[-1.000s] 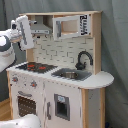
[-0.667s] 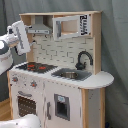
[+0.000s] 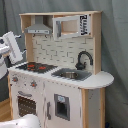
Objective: Play with the kitchen
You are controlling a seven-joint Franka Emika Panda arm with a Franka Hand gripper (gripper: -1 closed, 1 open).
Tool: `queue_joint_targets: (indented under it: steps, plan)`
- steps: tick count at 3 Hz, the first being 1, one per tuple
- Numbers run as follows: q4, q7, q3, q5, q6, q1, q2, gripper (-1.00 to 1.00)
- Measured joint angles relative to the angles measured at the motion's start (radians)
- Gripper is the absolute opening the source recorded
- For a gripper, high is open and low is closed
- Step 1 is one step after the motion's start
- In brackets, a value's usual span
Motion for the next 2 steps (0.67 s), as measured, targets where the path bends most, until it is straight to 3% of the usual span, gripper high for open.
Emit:
queue_joint_targets:
  steps: [1,2]
  plan:
    - [-0.005,0.001,0.062,-0.071,0.003,0.065,-0.005,1.00]
    - [-0.039,0.014,0.103,-0.141,0.007,0.133,-0.016,1.00]
